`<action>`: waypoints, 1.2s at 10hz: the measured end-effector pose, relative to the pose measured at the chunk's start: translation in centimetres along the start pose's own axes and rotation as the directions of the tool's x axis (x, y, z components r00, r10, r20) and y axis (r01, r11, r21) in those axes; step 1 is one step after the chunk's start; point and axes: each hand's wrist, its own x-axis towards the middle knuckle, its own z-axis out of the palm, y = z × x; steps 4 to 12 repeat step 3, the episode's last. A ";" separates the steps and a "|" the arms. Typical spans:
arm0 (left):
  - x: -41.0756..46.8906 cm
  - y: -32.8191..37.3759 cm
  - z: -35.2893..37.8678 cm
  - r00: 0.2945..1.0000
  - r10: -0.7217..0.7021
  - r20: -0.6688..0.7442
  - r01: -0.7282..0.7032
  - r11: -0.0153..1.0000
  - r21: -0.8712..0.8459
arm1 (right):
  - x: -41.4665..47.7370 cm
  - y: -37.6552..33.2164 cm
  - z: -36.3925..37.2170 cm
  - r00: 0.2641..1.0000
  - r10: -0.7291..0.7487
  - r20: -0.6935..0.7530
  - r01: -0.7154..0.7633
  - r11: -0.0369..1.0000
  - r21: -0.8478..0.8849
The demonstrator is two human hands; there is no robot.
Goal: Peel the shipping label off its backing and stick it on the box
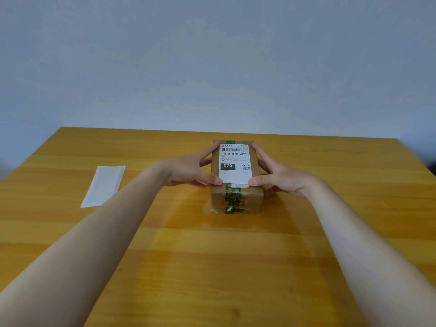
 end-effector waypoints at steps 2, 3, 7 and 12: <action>-1.3 -0.7 2.2 0.996 -0.002 -0.088 -0.013 0.985 -0.170 | -1.3 0.3 1.7 0.997 0.001 -0.081 0.013 0.984 0.177; -2.3 -0.9 3.8 0.985 -0.009 -0.173 -0.010 0.994 -0.108 | -3.0 -0.3 1.9 0.971 0.054 -0.235 -0.024 0.991 0.129; -2.3 -0.9 3.8 0.985 -0.009 -0.173 -0.010 0.994 -0.108 | -3.0 -0.3 1.9 0.971 0.054 -0.235 -0.024 0.991 0.129; -2.3 -0.9 3.8 0.985 -0.009 -0.173 -0.010 0.994 -0.108 | -3.0 -0.3 1.9 0.971 0.054 -0.235 -0.024 0.991 0.129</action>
